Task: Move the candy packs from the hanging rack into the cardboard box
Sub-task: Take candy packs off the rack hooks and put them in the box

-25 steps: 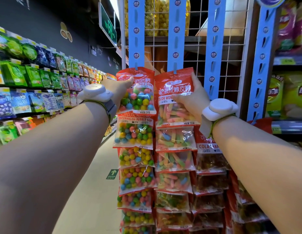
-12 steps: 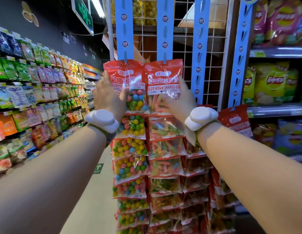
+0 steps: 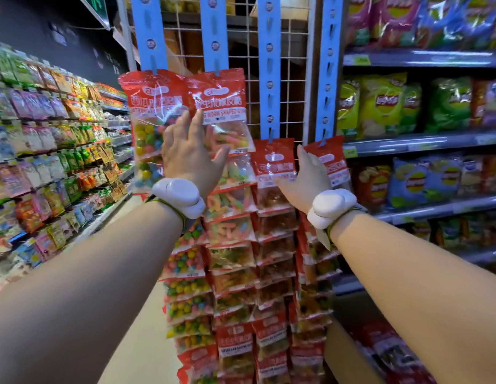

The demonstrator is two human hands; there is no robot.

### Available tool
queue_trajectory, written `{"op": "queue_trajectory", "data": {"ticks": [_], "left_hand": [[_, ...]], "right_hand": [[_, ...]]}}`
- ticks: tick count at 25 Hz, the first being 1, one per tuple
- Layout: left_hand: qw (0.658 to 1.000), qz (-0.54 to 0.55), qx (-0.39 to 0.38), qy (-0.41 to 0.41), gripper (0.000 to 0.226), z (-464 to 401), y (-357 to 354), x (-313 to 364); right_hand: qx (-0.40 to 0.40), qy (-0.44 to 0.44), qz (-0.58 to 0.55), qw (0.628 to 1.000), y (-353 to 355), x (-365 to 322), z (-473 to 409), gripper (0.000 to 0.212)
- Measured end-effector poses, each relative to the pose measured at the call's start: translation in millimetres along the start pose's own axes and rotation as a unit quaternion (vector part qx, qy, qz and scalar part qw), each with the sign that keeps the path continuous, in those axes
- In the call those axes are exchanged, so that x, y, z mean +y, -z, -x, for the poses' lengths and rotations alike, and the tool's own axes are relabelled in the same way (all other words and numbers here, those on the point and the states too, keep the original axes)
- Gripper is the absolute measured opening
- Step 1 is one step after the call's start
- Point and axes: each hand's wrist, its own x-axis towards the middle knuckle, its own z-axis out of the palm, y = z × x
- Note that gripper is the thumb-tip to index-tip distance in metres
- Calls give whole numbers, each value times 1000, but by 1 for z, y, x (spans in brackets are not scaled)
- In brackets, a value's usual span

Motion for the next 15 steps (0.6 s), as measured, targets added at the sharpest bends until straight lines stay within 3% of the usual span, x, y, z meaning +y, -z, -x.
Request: {"op": "queue_trajectory", "data": {"ticks": [4, 9, 15], "left_hand": [[998, 5, -56, -25, 77, 50, -18, 80], [986, 33, -164, -6, 76, 127, -52, 192], [966, 49, -252, -13, 76, 204, -102, 270]], "right_hand": [[-6, -24, 5, 1000, 38, 74, 24, 82], [-83, -54, 57, 993, 102, 190, 60, 89], [-127, -126, 83, 980, 129, 282, 100, 93]]}}
